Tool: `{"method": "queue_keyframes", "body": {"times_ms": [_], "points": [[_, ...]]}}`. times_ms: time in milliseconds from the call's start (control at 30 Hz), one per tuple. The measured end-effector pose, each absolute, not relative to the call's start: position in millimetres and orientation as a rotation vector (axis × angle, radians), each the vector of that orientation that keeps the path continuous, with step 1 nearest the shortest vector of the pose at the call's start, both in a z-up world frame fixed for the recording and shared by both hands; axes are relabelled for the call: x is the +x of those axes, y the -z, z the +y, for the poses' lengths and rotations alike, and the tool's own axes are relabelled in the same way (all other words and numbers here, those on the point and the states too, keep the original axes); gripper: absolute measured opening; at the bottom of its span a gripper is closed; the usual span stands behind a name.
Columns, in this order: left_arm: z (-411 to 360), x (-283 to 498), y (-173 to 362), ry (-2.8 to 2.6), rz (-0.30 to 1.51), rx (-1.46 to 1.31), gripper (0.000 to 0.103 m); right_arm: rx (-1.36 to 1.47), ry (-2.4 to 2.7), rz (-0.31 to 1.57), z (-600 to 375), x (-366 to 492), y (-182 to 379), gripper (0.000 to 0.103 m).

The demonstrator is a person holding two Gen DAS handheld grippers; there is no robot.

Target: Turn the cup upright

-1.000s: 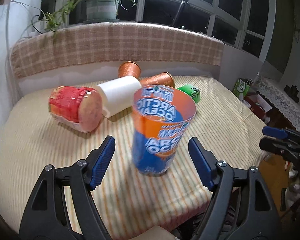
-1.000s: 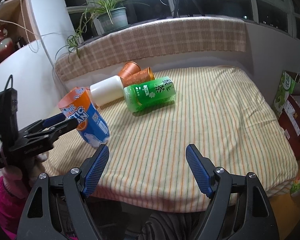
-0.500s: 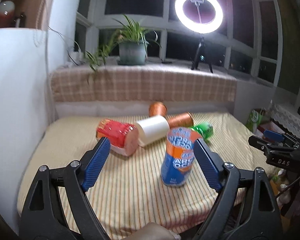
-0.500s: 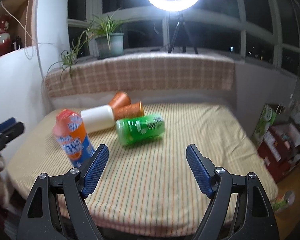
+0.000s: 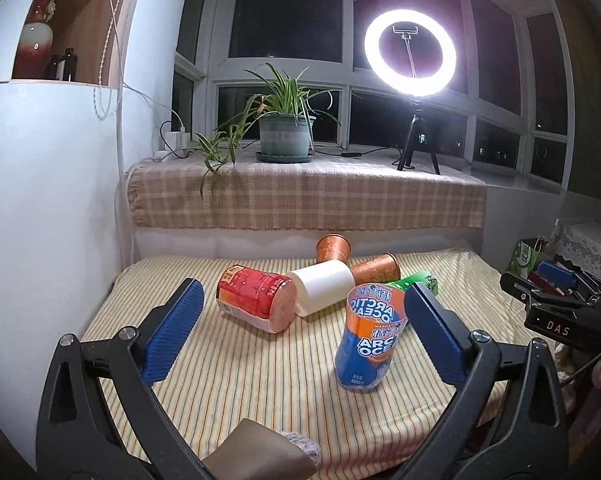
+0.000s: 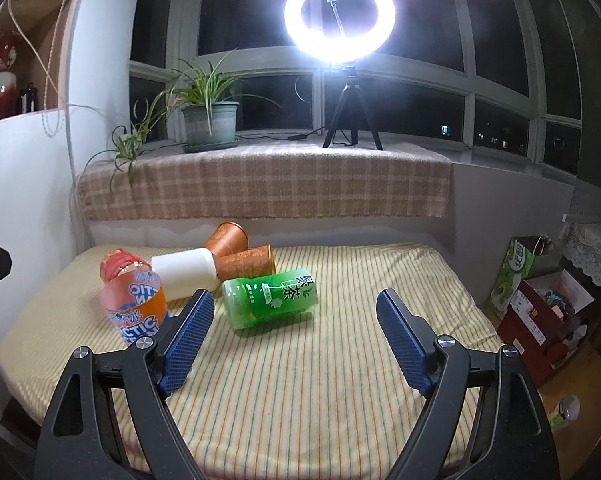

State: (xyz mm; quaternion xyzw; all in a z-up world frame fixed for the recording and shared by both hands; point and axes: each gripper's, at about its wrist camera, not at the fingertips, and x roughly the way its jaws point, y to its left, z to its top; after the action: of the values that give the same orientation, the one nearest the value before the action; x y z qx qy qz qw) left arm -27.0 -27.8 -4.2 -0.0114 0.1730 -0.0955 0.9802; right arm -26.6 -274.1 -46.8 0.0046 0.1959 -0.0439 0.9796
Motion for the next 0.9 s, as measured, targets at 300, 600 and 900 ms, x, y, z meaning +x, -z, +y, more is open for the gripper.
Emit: {"method": "queue_keyframes", "body": {"times_ms": [300, 600, 900], "points": [[-32.8, -32.0, 3.6, 0.162, 0.321, 0.003, 0.103, 0.006, 0.100, 0.377, -275.0, -28.0, 44.5, 0.084], [-33.3, -32.9, 2.9, 0.162, 0.309, 0.009, 0.103, 0.006, 0.104, 0.374, -275.3, -27.5, 44.2, 0.084], [-32.6, -28.9, 3.9, 0.142, 0.323, 0.009, 0.103, 0.011, 0.112, 0.382, -278.7, -25.4, 46.7, 0.084]]}}
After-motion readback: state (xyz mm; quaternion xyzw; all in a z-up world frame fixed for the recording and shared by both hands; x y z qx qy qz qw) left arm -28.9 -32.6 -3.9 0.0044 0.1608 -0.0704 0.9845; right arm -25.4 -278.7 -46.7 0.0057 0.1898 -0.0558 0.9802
